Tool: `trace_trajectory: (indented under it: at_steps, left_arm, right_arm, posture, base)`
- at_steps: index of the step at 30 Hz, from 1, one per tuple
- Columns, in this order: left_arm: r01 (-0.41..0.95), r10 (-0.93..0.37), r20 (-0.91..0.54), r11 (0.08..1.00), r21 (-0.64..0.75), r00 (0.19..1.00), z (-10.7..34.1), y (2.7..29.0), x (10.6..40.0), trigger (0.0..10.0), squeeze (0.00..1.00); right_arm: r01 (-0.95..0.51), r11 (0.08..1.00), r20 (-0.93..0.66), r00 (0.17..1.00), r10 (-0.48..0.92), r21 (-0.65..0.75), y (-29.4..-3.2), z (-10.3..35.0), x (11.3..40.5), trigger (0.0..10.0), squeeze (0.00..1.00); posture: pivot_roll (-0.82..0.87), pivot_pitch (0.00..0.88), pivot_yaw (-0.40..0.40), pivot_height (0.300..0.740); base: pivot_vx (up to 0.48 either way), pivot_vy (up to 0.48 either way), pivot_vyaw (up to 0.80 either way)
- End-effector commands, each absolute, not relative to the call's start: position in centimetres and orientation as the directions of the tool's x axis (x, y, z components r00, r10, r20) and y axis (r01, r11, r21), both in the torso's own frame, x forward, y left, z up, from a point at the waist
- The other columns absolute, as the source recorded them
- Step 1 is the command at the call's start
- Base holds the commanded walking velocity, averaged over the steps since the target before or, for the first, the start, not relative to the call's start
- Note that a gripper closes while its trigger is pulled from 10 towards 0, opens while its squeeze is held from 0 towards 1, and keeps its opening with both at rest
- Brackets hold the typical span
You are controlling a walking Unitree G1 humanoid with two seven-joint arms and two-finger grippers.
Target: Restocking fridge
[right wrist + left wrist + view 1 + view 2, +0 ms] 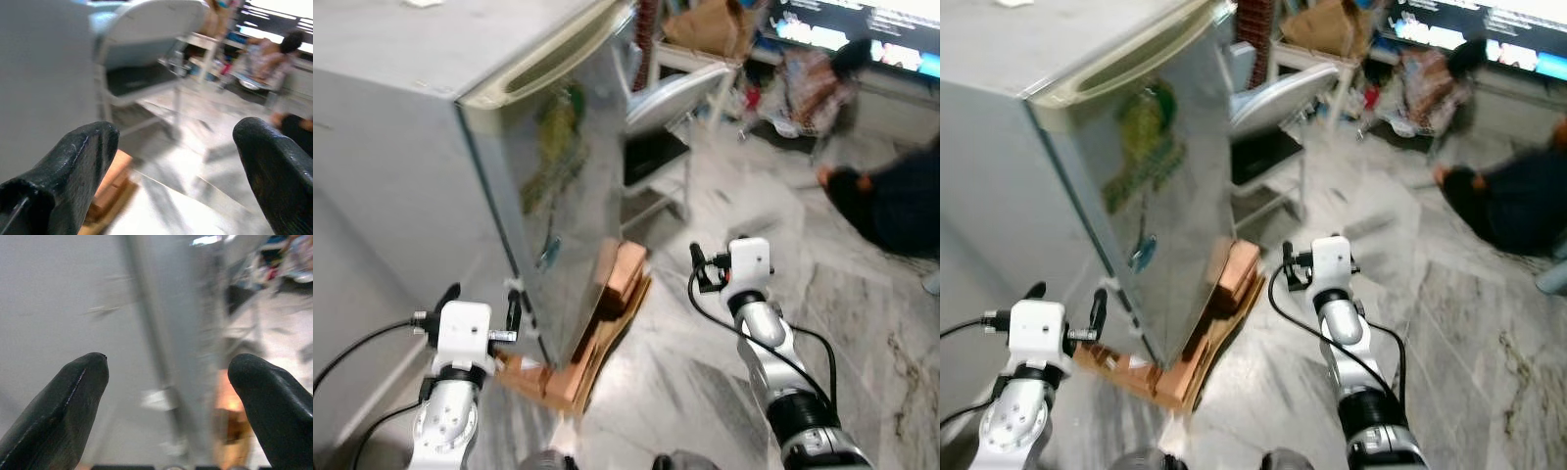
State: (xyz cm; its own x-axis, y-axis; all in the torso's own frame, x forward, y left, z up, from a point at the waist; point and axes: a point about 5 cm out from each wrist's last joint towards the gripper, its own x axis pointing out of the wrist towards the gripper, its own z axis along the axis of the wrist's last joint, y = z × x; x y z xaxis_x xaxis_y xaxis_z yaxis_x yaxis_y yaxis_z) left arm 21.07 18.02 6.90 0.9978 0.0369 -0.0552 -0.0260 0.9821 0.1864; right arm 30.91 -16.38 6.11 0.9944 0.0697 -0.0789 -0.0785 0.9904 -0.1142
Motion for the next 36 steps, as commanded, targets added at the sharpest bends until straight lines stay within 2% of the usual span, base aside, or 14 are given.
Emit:
trace_trajectory:
  at_steps: [1, 10, 23, 26, 36]
  left_arm:
    - [-0.017, 0.027, -0.056, 0.986, 0.164, 0.998, 6.9, 17.7, 21.0, 10.0, 0.00]
    - [-0.043, 0.051, -0.049, 0.987, 0.152, 0.998, 7.2, 18.2, 21.2, 10.0, 0.00]
    - [-0.023, 0.034, -0.076, 0.990, 0.141, 0.997, 6.8, 18.1, 20.9, 10.0, 0.00]
    - [-0.028, 0.039, -0.078, 0.991, 0.133, 0.996, 6.9, 18.1, 21.3, 10.0, 0.00]
    - [-0.006, 0.018, -0.081, 0.990, 0.140, 0.997, 6.9, 18.0, 21.3, 10.0, 0.00]
  right_arm:
    - [-0.065, 0.990, -0.085, 0.995, 0.055, -0.121, -17.0, 6.1, 30.9, 10.0, 0.00]
    - [-0.090, 0.987, -0.109, 0.991, 0.076, -0.130, -17.2, 5.6, 30.1, 10.0, 0.00]
    - [-0.121, 0.984, -0.148, 0.984, 0.102, -0.128, -16.8, 5.1, 29.6, 10.0, 0.00]
    - [-0.135, 0.981, -0.193, 0.975, 0.107, -0.138, -16.9, 4.3, 29.1, 10.0, 0.00]
    - [-0.136, 0.981, -0.206, 0.973, 0.105, -0.139, -17.1, 4.2, 28.8, 10.0, 0.00]
  posture:
    - [0.06, 0.057, -0.024, 0.740]
    - [0.05, 0.067, -0.034, 0.740]
    - [0.05, 0.079, -0.030, 0.740]
    - [0.05, 0.081, -0.031, 0.740]
    - [0.04, 0.086, -0.024, 0.740]
  base:
    - [0.000, 0.000, -0.80]
    - [0.000, 0.000, -0.63]
    - [0.000, 0.000, 0.00]
    - [0.000, 0.328, -0.21]
    - [0.000, 0.467, -0.23]
